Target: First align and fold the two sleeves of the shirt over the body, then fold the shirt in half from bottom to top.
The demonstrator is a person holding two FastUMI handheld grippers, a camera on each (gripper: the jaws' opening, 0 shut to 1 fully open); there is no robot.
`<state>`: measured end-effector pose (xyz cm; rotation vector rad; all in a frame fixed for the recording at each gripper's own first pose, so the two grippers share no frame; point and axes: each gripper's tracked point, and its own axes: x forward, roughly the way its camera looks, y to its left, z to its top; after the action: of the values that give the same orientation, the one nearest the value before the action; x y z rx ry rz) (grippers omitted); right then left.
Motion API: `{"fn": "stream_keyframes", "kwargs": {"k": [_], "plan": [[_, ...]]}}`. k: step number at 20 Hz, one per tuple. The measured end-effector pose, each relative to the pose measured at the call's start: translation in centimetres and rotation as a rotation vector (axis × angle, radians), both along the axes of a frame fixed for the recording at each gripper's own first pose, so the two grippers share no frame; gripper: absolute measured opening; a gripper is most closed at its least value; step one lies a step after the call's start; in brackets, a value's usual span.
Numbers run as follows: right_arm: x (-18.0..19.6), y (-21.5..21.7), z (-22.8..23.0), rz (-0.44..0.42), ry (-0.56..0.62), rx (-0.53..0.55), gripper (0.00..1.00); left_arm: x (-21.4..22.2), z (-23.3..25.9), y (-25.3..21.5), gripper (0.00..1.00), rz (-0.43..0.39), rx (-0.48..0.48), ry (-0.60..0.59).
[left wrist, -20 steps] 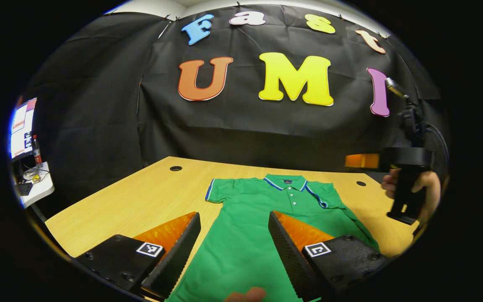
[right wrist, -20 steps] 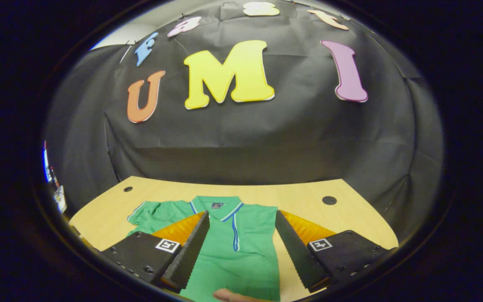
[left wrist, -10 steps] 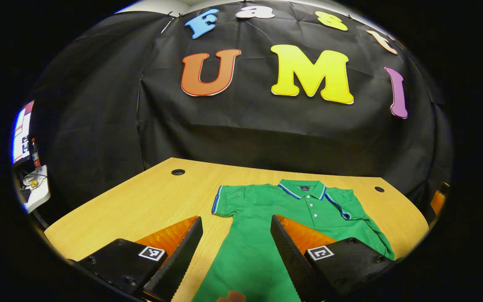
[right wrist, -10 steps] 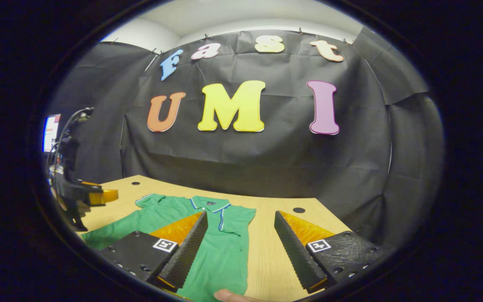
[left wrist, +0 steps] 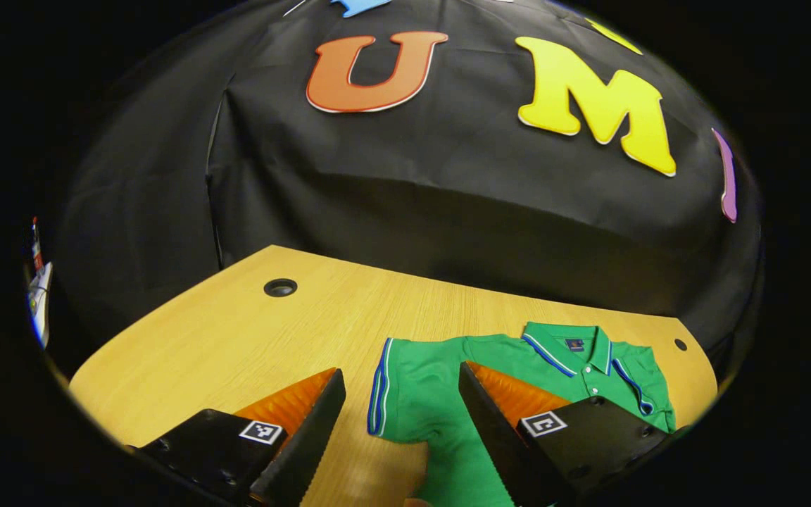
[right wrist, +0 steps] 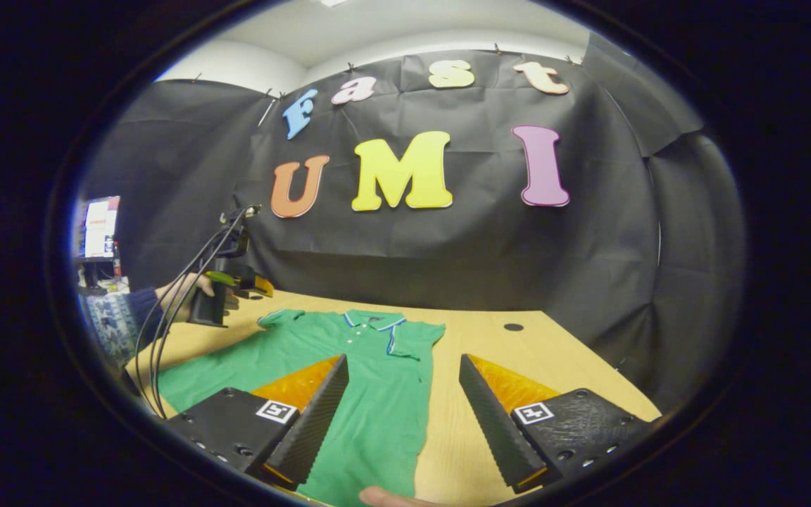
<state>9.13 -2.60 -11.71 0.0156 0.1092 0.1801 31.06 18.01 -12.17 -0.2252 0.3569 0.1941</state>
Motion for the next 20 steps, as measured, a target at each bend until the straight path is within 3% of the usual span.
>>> {"fn": "stream_keyframes", "kwargs": {"k": [5,9,10,11,15,17,19,20], "plan": [[0.0,0.9,-1.0,0.037,0.006,0.015,0.96,2.2,-4.1,1.0,1.00,-0.031,0.051,0.102],[0.2,0.7,-1.5,0.038,0.000,0.000,0.96,3.1,-5.3,1.0,0.93,-0.052,0.046,0.106],[0.3,0.8,-1.5,0.041,0.001,0.002,0.96,3.4,-5.8,1.2,0.98,-0.052,0.056,0.112],[0.4,0.7,-1.7,0.042,0.001,0.001,0.97,3.6,-6.2,1.3,0.90,-0.054,0.071,0.124],[1.1,-0.1,-1.7,0.006,-0.014,0.036,0.95,4.2,-6.8,0.7,0.83,-0.077,0.129,0.163],[1.2,0.1,-2.0,0.021,0.007,0.070,0.96,4.1,-7.0,0.9,0.71,-0.071,0.189,0.196],[1.2,0.1,-2.4,0.024,0.026,0.082,0.95,4.6,-6.8,0.2,0.59,-0.095,0.189,0.194],[1.3,0.0,-2.5,0.025,0.029,0.085,0.95,4.6,-6.8,0.1,0.43,-0.106,0.192,0.199]]}}
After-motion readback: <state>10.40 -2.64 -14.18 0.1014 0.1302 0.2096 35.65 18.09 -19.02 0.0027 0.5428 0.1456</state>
